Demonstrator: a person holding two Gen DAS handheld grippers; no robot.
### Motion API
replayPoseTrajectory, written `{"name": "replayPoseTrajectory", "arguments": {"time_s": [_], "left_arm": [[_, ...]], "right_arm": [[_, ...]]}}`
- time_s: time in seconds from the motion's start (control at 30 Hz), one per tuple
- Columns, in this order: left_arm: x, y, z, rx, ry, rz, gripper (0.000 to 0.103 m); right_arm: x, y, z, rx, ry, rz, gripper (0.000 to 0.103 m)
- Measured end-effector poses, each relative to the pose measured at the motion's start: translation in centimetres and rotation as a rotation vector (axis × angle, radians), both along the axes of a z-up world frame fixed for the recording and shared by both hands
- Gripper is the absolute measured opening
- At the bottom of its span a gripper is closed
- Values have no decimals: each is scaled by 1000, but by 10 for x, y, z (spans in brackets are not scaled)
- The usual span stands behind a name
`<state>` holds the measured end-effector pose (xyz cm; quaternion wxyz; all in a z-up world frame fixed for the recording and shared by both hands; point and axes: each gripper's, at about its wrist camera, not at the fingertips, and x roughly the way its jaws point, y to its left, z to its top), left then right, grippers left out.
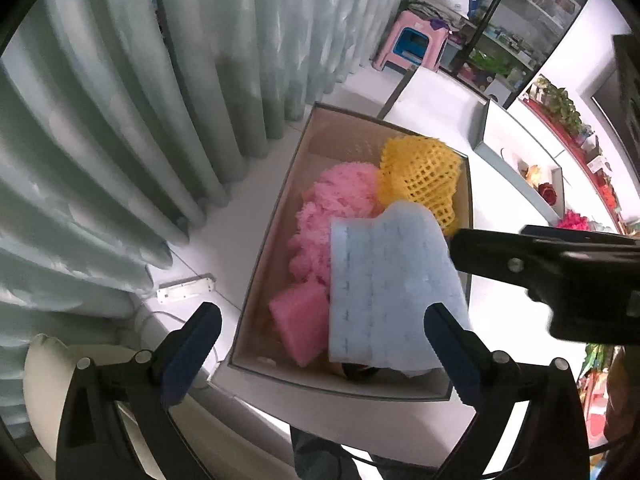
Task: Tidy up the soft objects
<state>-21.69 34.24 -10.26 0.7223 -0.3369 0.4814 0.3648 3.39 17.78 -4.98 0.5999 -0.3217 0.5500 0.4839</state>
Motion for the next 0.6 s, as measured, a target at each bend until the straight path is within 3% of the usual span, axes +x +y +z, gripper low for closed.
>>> {"name": "replayPoseTrajectory", "arguments": {"time_s": [0.07,0.3,0.6], "left_arm": [[2,1,-1,-22,28,4,102],[3,-4,-4,-83,5,-34,102],[5,-13,-2,-34,78,-66,102]], "right_arm": [[2,-3,5,-3,-10,-10,103],[1,-11,11,-16,17,-23,103],[-2,-14,11,-32,26,-29,103]]}}
